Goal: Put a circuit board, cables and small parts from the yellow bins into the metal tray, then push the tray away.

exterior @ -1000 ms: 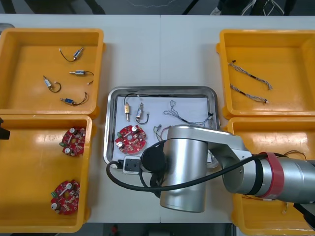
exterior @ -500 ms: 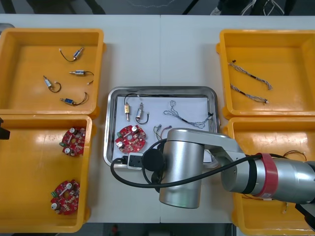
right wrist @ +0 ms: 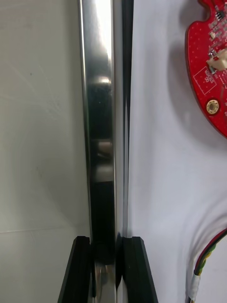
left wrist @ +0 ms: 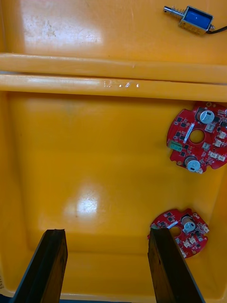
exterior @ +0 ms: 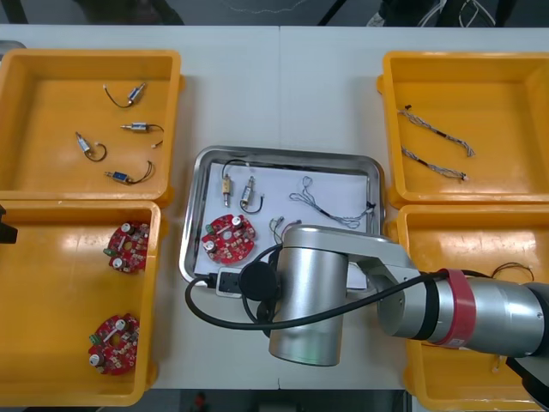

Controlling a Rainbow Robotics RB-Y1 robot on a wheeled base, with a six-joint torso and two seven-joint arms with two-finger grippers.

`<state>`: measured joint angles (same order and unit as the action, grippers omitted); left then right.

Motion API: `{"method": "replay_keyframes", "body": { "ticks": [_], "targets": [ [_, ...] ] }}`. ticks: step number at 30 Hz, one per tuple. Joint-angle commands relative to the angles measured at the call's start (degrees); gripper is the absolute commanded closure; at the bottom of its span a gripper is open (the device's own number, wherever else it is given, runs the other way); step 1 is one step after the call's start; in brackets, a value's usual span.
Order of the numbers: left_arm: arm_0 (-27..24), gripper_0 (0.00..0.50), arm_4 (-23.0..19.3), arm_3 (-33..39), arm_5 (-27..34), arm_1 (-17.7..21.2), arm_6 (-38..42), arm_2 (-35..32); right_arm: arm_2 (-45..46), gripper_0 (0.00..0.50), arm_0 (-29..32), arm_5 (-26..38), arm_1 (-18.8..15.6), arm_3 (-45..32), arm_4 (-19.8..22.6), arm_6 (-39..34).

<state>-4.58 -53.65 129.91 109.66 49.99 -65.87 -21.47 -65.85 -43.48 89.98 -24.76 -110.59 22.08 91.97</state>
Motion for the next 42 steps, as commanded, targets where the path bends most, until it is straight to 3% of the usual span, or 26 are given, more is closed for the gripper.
{"method": "replay_keyframes", "body": {
  "ticks": [1, 25, 42],
  "targets": [
    [0.8, 0.0, -0.4, 1.7, 0.3, 2.4, -4.9, -1.8, -0.7, 0.5, -1.5, 0.5, 1.5, -0.6, -0.2, 1.9],
    [0.8, 0.0, -0.4, 1.7, 0.3, 2.4, -4.9, -1.8, -2.3, 0.5, -11.0, 0.5, -1.6, -0.2, 0.9, 3.3],
    [0.8, 0.0, -0.4, 1.7, 0.3, 2.4, -4.9, -1.8, -2.2, 0.5, -18.7, -3.2, -1.4, 7.2, 2.4, 3.5]
  ]
}}
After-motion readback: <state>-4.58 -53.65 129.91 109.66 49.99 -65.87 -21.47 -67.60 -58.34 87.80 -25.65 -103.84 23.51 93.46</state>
